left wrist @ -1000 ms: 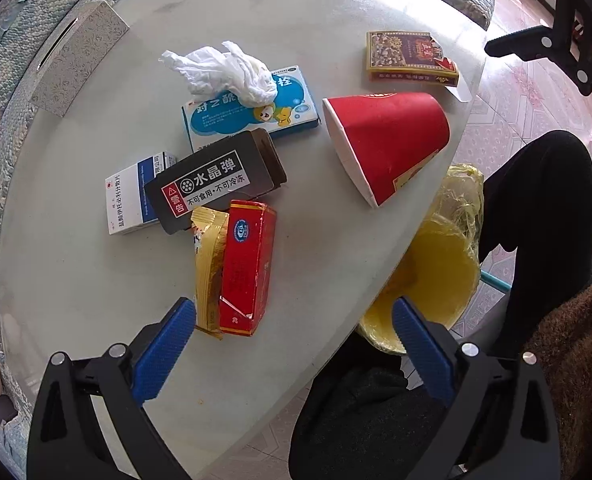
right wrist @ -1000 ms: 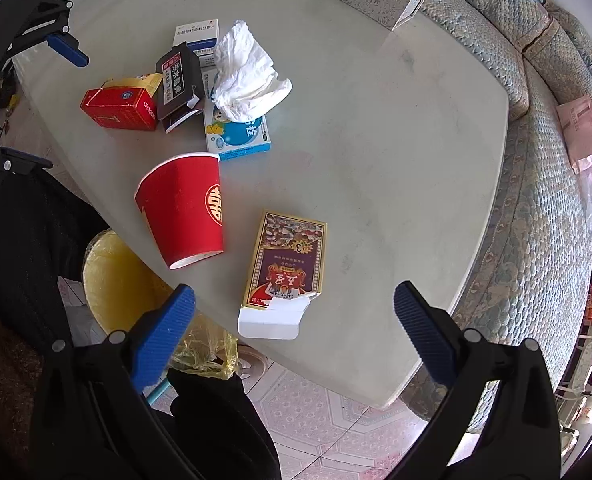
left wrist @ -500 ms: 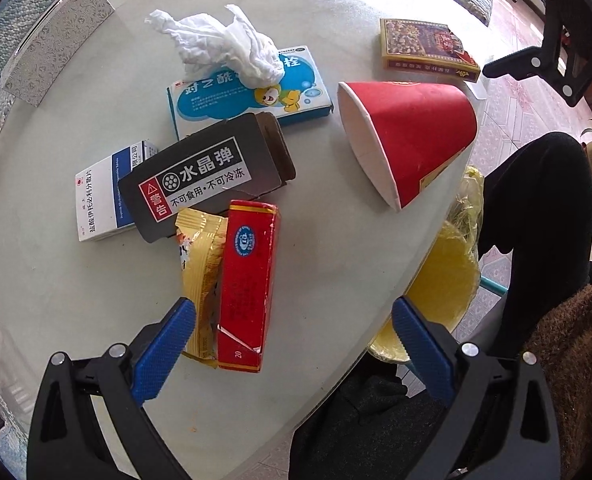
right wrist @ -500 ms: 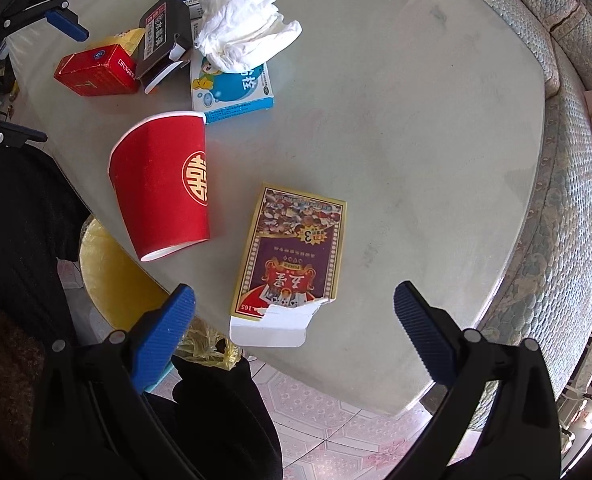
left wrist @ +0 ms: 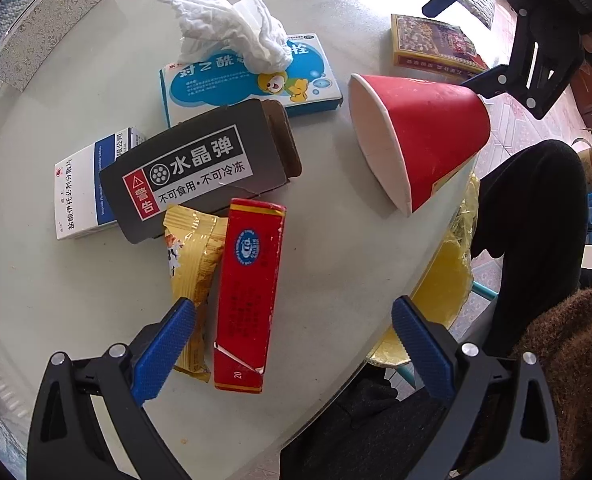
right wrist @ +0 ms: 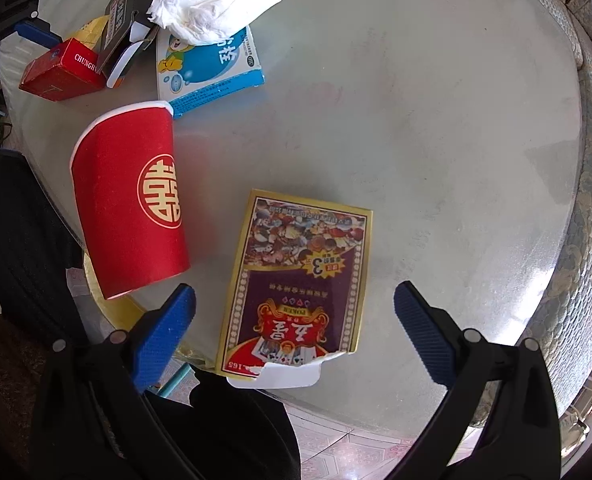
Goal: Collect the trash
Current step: 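Grasp the red cigarette pack with left tool while right tool grasps the card box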
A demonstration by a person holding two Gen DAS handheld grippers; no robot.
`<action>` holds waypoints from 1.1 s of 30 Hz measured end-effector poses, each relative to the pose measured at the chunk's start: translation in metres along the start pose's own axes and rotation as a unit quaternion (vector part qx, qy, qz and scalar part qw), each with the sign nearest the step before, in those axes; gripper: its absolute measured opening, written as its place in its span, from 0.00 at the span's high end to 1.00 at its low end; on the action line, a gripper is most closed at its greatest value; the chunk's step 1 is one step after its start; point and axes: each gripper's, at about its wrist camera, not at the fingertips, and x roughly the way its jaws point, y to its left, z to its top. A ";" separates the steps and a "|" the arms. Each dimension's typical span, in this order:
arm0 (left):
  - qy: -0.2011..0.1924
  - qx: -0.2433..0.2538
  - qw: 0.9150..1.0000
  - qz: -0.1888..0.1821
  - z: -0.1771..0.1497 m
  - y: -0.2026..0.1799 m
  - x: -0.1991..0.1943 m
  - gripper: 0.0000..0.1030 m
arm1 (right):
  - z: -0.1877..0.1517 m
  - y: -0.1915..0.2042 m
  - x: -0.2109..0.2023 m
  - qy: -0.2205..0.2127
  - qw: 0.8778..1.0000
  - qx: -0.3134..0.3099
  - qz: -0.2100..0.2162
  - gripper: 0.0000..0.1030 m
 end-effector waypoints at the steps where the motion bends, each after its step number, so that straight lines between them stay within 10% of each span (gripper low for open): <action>1: 0.001 0.002 1.000 0.001 0.001 0.001 0.001 0.07 | 0.000 -0.001 0.002 0.000 1.000 -0.001 -0.002 0.05; 12: 0.013 -0.011 1.000 -0.002 0.005 0.007 0.014 0.07 | 0.007 -0.013 0.013 0.000 1.000 0.003 -0.003 0.14; 18: 0.015 -0.023 1.000 -0.006 0.003 0.011 0.017 0.24 | 0.005 -0.022 0.011 -0.008 1.000 0.016 -0.010 0.39; 33: 0.022 -0.105 0.994 0.000 0.004 0.034 0.016 0.75 | 0.007 -0.019 -0.015 -0.026 0.998 0.045 -0.030 0.40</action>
